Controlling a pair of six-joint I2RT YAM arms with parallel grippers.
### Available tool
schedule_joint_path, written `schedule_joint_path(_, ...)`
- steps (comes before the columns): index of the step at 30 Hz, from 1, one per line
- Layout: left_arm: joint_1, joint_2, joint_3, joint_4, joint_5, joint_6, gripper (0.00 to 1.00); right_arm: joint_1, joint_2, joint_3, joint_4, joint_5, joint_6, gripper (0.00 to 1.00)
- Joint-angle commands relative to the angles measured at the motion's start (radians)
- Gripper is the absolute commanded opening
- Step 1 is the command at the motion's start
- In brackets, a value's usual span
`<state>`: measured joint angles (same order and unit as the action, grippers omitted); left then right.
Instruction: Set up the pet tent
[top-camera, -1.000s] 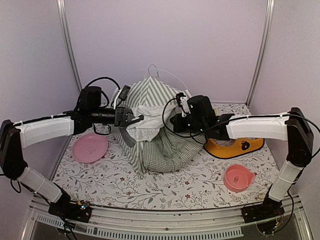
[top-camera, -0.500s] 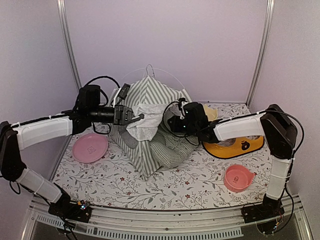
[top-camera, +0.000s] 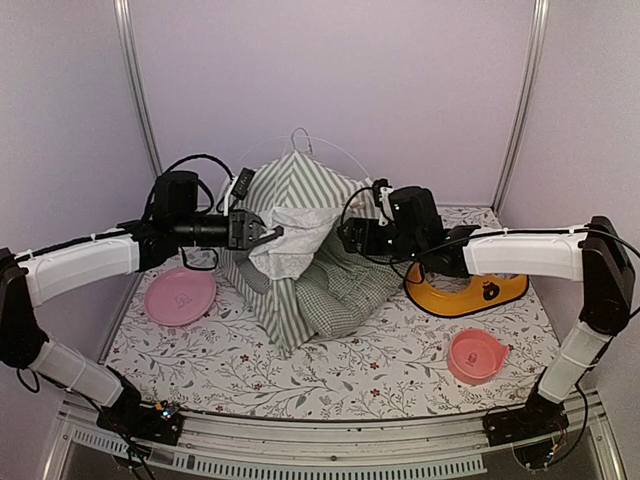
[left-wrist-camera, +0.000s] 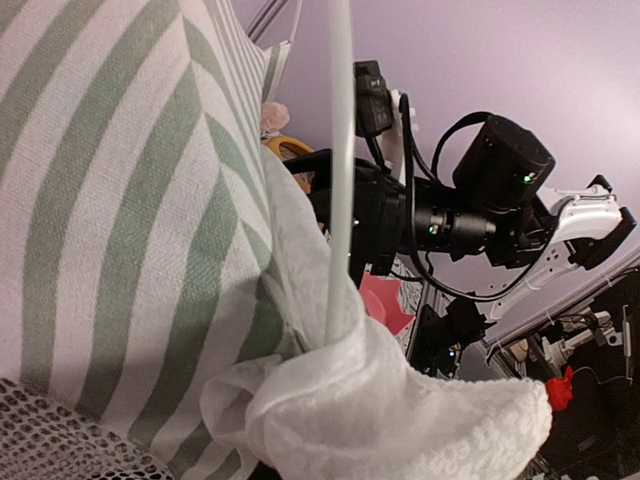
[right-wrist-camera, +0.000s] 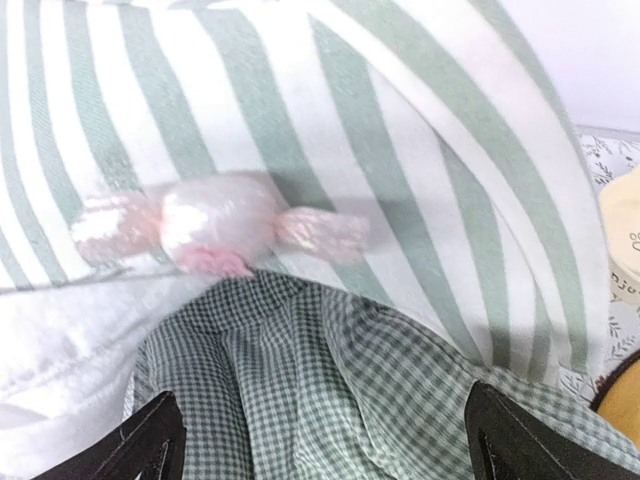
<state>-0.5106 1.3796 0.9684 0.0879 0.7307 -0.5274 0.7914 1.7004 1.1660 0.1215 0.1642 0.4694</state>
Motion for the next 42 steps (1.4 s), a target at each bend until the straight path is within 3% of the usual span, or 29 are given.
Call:
schedule_joint_path(1,0.005,-0.010,-0.024,-0.105,-0.053,-0.049,0.00,-0.001,-0.092,-0.032,-0.153,0.094,-0.039,0.99)
schedule_joint_path(10,0.001,-0.001,-0.019,-0.099,-0.012,-0.046,0.00,-0.029,-0.344,-0.333,-0.116,0.009,0.064,0.99)
schedule_joint_path(14,-0.006,0.006,-0.017,-0.091,0.012,-0.038,0.00,-0.019,-0.346,-0.436,0.030,-0.167,0.075,0.98)
schedule_joint_path(20,-0.011,0.018,-0.027,-0.093,0.016,-0.037,0.00,0.067,-0.249,-0.437,0.116,-0.258,0.066,0.98)
schedule_joint_path(24,-0.011,0.017,-0.034,-0.094,0.008,-0.036,0.00,0.168,-0.212,-0.440,0.170,-0.205,0.108,0.97)
schedule_joint_path(29,-0.011,0.021,-0.033,-0.106,0.013,-0.026,0.00,0.289,-0.174,-0.434,0.210,-0.107,0.003,0.98)
schedule_joint_path(36,-0.012,0.019,-0.026,-0.132,0.021,-0.007,0.00,0.318,-0.017,-0.335,0.150,-0.048,-0.056,0.99)
schedule_joint_path(39,-0.014,0.018,-0.020,-0.147,0.027,0.007,0.00,0.307,0.023,-0.262,0.088,0.015,-0.055,0.88)
schedule_joint_path(42,-0.019,0.018,-0.008,-0.174,0.039,0.027,0.00,0.258,0.040,-0.191,0.037,0.031,-0.027,0.53)
